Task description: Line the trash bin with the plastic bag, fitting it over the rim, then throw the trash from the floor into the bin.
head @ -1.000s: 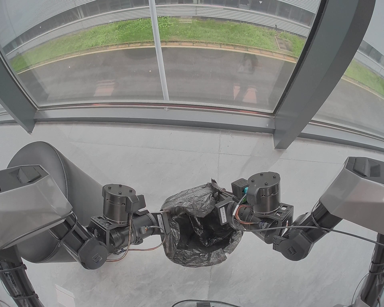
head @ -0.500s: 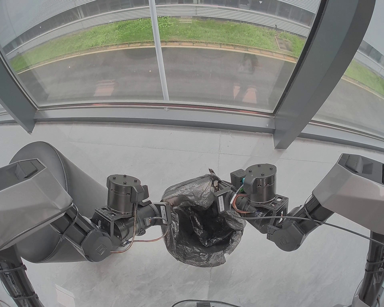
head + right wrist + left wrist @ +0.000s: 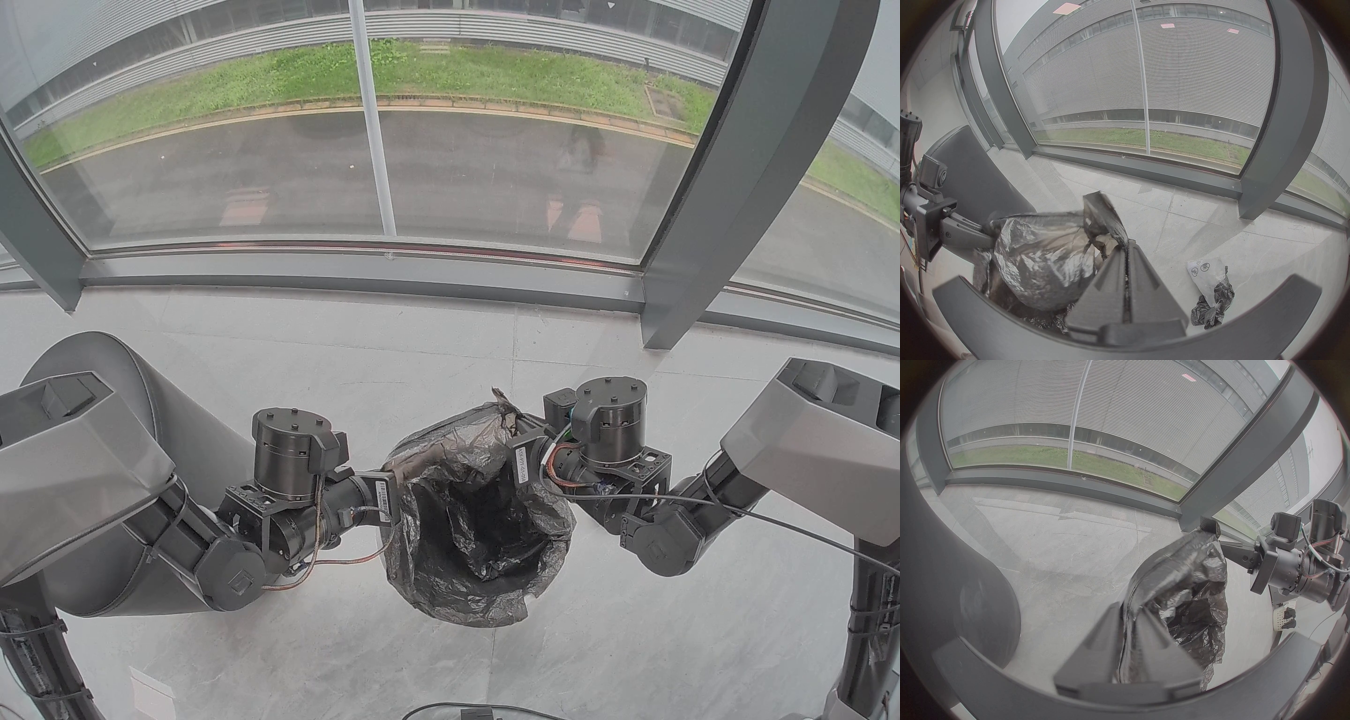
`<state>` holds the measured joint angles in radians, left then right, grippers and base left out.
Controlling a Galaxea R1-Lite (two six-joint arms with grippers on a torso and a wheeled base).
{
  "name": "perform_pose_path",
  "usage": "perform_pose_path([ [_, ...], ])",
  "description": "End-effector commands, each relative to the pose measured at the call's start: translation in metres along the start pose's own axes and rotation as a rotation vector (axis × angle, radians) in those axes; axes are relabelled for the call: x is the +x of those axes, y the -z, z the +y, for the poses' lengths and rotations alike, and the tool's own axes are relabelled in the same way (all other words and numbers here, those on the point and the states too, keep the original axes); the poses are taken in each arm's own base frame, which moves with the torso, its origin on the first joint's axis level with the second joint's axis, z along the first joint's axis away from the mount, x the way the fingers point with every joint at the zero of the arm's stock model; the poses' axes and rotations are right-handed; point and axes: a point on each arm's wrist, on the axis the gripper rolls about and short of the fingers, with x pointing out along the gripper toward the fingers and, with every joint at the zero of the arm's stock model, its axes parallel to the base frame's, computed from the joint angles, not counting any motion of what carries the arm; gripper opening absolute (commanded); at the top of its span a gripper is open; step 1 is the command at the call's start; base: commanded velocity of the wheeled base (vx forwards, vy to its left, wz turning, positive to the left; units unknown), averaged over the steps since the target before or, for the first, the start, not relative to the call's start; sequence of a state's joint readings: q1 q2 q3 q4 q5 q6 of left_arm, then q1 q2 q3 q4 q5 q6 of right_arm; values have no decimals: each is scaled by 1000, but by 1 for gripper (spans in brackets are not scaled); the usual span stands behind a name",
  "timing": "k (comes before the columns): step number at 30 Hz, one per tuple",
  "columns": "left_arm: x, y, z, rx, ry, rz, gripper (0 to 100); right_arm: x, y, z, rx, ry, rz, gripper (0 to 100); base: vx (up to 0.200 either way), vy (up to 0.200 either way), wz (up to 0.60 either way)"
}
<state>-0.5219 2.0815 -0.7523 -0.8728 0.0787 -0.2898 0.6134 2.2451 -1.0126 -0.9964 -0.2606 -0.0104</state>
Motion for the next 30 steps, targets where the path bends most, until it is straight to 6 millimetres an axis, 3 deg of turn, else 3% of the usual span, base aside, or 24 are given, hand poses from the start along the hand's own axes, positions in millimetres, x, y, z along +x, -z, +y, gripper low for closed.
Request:
perform_pose_path([
  [1, 3, 2, 1, 0, 0, 7, 100, 2, 3, 1, -1, 0, 2, 0, 0, 0, 0],
  [17, 3, 8, 8, 118, -35, -12, 100, 3, 1, 0, 6, 3, -6, 0, 0, 0, 0],
  [30, 14, 13, 36, 233, -179, -2, 100, 4, 2, 0, 11, 3, -4, 0, 0, 0, 0],
])
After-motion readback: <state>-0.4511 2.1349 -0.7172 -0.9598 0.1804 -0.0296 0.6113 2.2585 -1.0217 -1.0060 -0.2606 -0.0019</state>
